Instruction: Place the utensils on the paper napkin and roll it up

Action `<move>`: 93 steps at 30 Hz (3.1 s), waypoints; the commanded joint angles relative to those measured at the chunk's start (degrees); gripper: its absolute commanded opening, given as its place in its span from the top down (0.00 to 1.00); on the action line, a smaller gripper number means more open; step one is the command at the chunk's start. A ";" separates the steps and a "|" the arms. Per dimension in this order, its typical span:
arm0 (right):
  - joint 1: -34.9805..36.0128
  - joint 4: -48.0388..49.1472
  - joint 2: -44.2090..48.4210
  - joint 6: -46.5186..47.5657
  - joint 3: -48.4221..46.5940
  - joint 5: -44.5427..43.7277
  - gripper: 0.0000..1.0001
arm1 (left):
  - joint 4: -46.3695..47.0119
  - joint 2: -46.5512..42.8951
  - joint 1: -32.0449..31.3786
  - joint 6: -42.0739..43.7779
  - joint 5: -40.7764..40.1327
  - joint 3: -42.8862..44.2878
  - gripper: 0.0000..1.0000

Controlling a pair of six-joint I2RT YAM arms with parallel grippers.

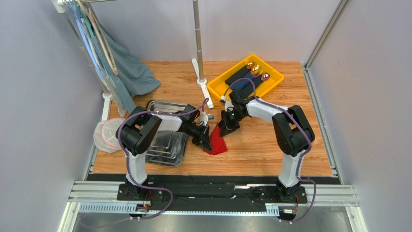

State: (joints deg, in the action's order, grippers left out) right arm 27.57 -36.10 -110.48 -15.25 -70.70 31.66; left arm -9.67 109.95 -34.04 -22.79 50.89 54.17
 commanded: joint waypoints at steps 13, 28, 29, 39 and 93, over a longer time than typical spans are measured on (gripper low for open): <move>2.66 4.98 3.78 -2.60 4.16 5.96 0.93 | -0.79 1.23 -0.15 1.52 -9.50 0.24 0.98; 3.19 5.60 -3.17 3.73 6.36 -5.20 0.96 | -3.33 -11.59 -0.68 9.84 -4.49 0.57 0.85; 3.19 5.69 -3.17 3.82 6.45 -5.29 0.96 | -3.95 -11.86 -0.76 11.26 -4.31 1.11 0.85; 3.19 5.42 -3.87 4.43 5.92 -6.43 0.97 | -7.55 -3.52 -1.46 16.54 -6.33 6.39 0.88; 0.90 4.72 0.70 -7.61 -3.66 -3.44 0.50 | 4.57 2.64 0.12 4.59 -2.47 -3.28 1.00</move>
State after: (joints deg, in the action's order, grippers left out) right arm 26.76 -33.10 -109.01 -21.63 -73.56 31.68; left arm -2.85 111.24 -33.34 -20.58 55.24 52.93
